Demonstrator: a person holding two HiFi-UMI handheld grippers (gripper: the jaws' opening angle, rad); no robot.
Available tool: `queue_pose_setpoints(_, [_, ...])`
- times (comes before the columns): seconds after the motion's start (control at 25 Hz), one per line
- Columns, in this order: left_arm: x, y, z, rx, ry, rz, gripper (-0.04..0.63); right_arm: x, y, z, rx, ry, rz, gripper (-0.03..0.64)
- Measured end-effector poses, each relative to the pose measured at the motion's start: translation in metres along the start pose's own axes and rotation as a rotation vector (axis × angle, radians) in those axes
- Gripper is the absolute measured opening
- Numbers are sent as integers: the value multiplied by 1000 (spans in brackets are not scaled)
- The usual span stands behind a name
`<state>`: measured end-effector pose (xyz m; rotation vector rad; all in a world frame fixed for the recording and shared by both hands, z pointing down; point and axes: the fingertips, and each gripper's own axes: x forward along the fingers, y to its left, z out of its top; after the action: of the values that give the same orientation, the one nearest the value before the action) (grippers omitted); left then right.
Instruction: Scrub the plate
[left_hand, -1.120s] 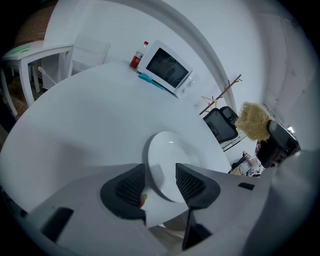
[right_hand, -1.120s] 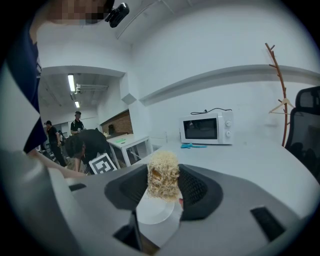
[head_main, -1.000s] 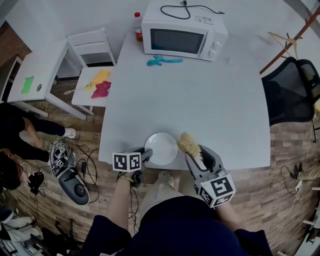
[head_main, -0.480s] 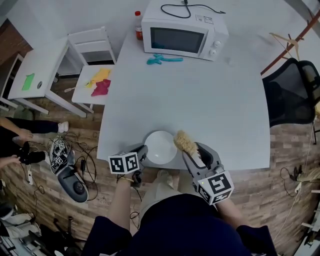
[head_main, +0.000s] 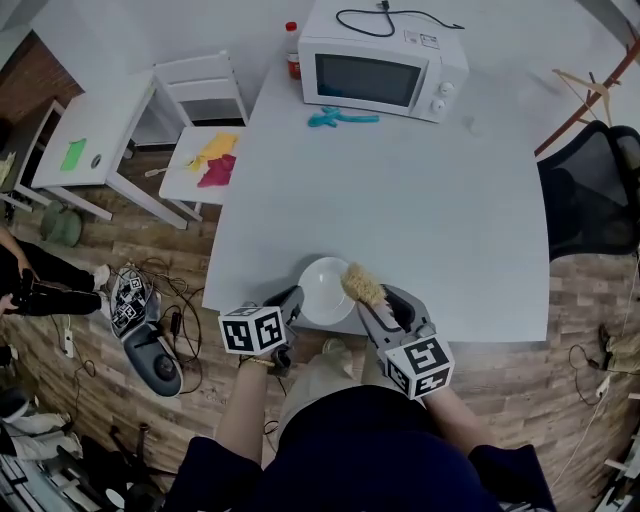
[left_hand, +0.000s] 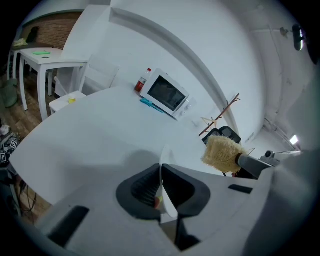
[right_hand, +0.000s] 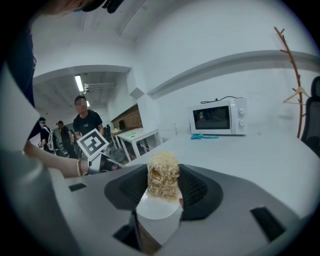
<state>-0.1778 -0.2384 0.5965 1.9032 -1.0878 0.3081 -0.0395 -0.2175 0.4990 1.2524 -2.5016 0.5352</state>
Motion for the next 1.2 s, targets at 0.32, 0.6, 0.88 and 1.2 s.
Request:
queue_pose_setpoints(0.32, [-4, -11, 2, 19, -15, 12, 31, 21, -10, -45, 21, 110, -1, 184])
queue_pose_setpoints(0.6, [-6, -16, 2, 35, -25, 24, 31, 36, -15, -74, 56, 203, 14, 183])
queue_pose_setpoints(0.88, [-8, -18, 0, 51, -25, 22, 31, 41, -14, -76, 44, 217, 33, 183])
queue_pose_setpoints(1.2, [-9, -18, -1, 77, -17, 26, 31, 57, -8, -54, -8, 198, 51, 183])
